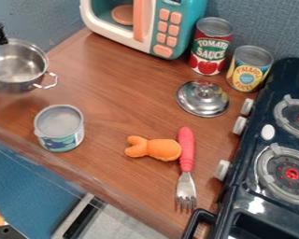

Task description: Grab the silver pot and put it on the left side of the can

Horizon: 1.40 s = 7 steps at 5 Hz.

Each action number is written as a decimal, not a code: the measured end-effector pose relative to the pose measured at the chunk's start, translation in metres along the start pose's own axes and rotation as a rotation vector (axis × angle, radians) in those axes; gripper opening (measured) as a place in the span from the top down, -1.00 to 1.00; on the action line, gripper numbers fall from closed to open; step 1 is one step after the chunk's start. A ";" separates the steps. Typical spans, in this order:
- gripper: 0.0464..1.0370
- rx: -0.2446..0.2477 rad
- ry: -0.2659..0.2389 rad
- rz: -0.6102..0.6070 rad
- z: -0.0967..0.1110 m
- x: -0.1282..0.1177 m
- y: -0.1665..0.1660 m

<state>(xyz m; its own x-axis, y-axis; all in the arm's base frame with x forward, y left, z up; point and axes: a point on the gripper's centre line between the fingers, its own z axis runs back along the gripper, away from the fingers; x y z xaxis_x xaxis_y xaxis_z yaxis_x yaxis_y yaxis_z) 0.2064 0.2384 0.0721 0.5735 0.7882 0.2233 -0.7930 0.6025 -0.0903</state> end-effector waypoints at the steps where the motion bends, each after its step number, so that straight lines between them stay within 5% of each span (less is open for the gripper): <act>1: 0.96 0.027 0.029 0.000 -0.012 -0.015 0.007; 4: 0.92 0.100 0.071 0.008 -0.037 -0.026 0.014; 5: 0.58 0.135 0.109 0.003 -0.041 -0.031 0.015; 7: -0.60 0.168 0.101 -0.029 -0.041 -0.030 0.009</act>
<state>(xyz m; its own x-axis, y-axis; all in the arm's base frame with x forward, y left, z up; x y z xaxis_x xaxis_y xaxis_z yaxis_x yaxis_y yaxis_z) 0.1906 0.2251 0.0244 0.6073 0.7847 0.1243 -0.7944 0.6022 0.0794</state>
